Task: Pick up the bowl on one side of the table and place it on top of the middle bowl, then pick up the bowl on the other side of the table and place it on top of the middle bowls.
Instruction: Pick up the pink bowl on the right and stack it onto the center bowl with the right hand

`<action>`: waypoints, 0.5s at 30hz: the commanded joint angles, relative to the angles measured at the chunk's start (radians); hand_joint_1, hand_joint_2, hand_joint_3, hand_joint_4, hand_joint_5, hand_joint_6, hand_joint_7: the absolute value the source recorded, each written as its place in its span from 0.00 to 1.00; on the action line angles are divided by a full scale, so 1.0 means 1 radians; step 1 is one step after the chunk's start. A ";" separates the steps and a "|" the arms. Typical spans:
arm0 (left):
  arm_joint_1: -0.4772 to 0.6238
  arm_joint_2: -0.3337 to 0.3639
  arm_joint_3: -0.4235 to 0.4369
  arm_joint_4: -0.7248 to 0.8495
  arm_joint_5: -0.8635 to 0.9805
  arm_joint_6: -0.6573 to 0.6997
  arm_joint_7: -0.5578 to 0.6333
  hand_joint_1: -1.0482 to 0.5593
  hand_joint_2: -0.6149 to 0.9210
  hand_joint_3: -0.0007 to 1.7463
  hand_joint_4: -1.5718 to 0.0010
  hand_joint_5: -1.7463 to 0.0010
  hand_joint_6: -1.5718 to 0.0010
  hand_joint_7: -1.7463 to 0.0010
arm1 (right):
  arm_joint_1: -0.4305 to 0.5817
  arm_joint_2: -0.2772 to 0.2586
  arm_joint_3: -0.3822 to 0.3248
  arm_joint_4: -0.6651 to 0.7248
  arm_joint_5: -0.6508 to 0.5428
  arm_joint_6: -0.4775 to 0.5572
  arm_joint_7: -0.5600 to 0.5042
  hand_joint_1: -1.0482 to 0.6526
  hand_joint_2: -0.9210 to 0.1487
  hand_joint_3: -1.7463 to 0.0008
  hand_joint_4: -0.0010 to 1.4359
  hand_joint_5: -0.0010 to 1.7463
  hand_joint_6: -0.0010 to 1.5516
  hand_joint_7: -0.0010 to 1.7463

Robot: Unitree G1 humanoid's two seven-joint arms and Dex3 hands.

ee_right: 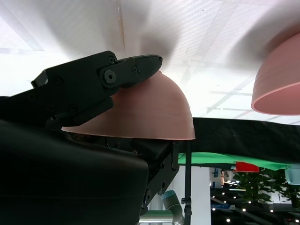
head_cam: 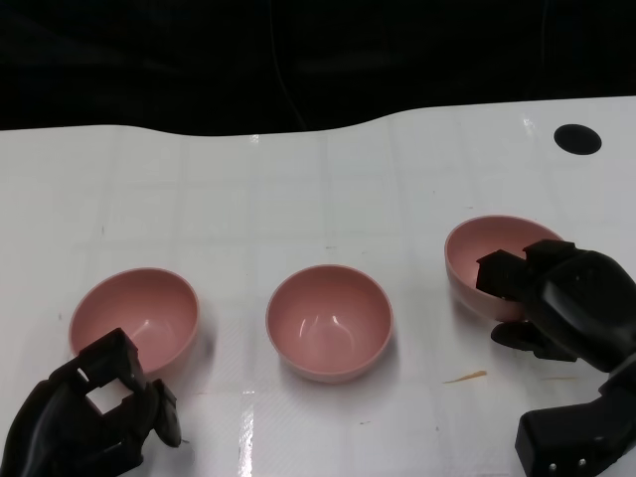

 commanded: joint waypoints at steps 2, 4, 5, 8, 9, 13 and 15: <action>-0.001 0.011 -0.001 0.002 0.010 -0.006 0.012 0.66 0.75 0.78 0.47 0.00 0.55 0.03 | -0.003 -0.034 -0.033 -0.056 0.017 -0.003 0.026 0.55 0.01 0.80 0.55 1.00 0.34 1.00; 0.000 0.009 -0.004 -0.001 0.015 -0.008 0.018 0.66 0.76 0.78 0.47 0.00 0.55 0.03 | 0.003 -0.049 -0.060 -0.131 0.031 0.002 0.066 0.53 0.00 0.80 0.55 1.00 0.33 1.00; 0.001 0.008 -0.007 -0.004 0.021 -0.010 0.023 0.66 0.77 0.77 0.47 0.00 0.55 0.02 | 0.005 -0.053 -0.071 -0.156 0.039 -0.001 0.081 0.53 0.00 0.80 0.55 1.00 0.33 1.00; 0.003 0.009 -0.011 -0.009 0.026 -0.012 0.031 0.66 0.77 0.76 0.47 0.00 0.56 0.02 | 0.013 -0.053 -0.090 -0.186 0.045 -0.004 0.106 0.53 0.00 0.80 0.55 1.00 0.33 1.00; 0.003 0.009 -0.012 -0.009 0.026 -0.012 0.032 0.66 0.77 0.76 0.47 0.00 0.56 0.02 | 0.016 -0.053 -0.093 -0.190 0.045 -0.003 0.111 0.53 0.00 0.80 0.55 1.00 0.33 1.00; -0.002 0.010 -0.014 0.001 0.025 -0.019 0.025 0.66 0.77 0.76 0.47 0.00 0.56 0.01 | -0.010 -0.061 -0.100 -0.208 0.028 -0.013 0.106 0.52 0.02 0.80 0.56 1.00 0.35 1.00; -0.002 0.010 -0.014 0.002 0.025 -0.020 0.024 0.66 0.77 0.76 0.47 0.00 0.56 0.01 | -0.012 -0.062 -0.102 -0.210 0.025 -0.015 0.105 0.52 0.02 0.80 0.56 1.00 0.35 1.00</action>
